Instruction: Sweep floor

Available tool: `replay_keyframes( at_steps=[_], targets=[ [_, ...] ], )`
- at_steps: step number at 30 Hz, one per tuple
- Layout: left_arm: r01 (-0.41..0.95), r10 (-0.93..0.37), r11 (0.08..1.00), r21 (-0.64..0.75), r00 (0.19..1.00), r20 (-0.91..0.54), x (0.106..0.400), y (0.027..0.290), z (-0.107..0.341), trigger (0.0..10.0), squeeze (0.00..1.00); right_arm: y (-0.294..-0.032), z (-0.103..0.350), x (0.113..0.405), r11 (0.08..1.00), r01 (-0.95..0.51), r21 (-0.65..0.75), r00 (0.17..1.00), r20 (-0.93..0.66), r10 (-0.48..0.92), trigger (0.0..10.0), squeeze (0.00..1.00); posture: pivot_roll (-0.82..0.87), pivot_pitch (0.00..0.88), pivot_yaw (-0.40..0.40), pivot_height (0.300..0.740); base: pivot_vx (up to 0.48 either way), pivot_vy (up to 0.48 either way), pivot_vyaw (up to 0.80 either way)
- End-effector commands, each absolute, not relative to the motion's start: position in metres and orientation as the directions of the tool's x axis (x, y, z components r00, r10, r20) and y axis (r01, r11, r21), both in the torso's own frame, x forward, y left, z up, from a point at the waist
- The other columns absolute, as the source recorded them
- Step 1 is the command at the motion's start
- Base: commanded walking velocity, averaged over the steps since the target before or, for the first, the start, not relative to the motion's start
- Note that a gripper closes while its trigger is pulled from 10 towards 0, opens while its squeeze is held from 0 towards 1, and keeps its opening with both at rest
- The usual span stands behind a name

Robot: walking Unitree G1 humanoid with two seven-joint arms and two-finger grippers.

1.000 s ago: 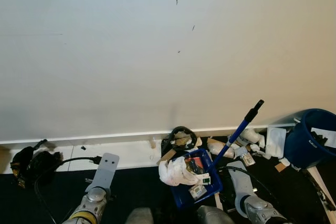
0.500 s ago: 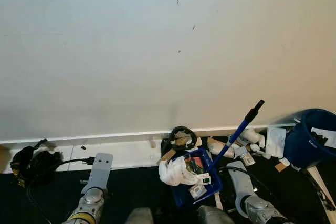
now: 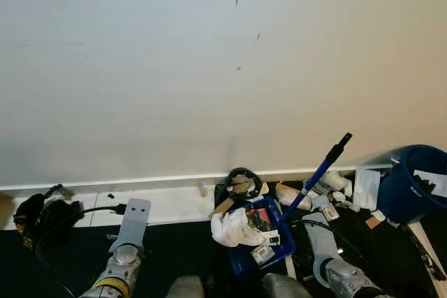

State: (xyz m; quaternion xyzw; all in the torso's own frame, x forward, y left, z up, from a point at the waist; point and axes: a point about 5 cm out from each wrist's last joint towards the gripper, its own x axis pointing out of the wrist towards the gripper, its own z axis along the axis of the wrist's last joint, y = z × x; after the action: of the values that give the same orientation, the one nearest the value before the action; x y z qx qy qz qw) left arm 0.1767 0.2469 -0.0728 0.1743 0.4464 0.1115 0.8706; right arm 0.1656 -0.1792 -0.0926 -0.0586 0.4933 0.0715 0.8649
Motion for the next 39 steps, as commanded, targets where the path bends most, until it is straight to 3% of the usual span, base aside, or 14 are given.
replay_keyframes(
  at_steps=[1, 5, 16, 28, 39],
  targets=[
    [-0.032, 0.335, 0.920, 0.392, 0.584, -0.739, 0.180, 0.238, -0.074, 10.0, 0.00, -0.184, -0.087, 0.176, 0.997, -0.078, -0.021, 0.550, -0.835, 0.025, 10.0, 0.00, 0.15, 0.000, -0.073, 0.740, 0.000, 0.000, 0.00],
    [0.062, 0.331, 0.897, 0.437, 0.559, -0.760, 0.183, 0.237, -0.073, 10.0, 0.00, -0.190, -0.083, 0.184, 1.000, -0.014, -0.018, 0.588, -0.809, -0.006, 10.0, 0.00, 0.15, 0.000, -0.066, 0.740, 0.000, 0.000, 0.00],
    [0.052, 0.329, 0.902, 0.429, 0.562, -0.759, 0.179, 0.231, -0.077, 10.0, 0.00, -0.190, -0.082, 0.181, 0.996, -0.082, -0.045, 0.625, -0.781, 0.016, 10.0, 0.00, 0.14, 0.000, -0.074, 0.740, 0.000, 0.000, 0.00],
    [-0.138, 0.381, 0.918, 0.371, 0.568, -0.730, 0.167, 0.236, -0.078, 10.0, 0.00, -0.181, -0.083, 0.182, 0.982, -0.186, -0.041, 0.599, -0.797, 0.080, 10.0, 0.00, 0.16, 0.000, -0.110, 0.740, 0.000, 0.000, 0.00],
    [-0.183, 0.379, 0.924, 0.337, 0.561, -0.736, 0.163, 0.241, -0.078, 10.0, 0.00, -0.167, -0.085, 0.183, 0.965, -0.262, -0.015, 0.558, -0.818, 0.139, 10.0, 0.00, 0.17, 0.000, -0.131, 0.740, 0.000, 0.000, 0.00]
  ],
)
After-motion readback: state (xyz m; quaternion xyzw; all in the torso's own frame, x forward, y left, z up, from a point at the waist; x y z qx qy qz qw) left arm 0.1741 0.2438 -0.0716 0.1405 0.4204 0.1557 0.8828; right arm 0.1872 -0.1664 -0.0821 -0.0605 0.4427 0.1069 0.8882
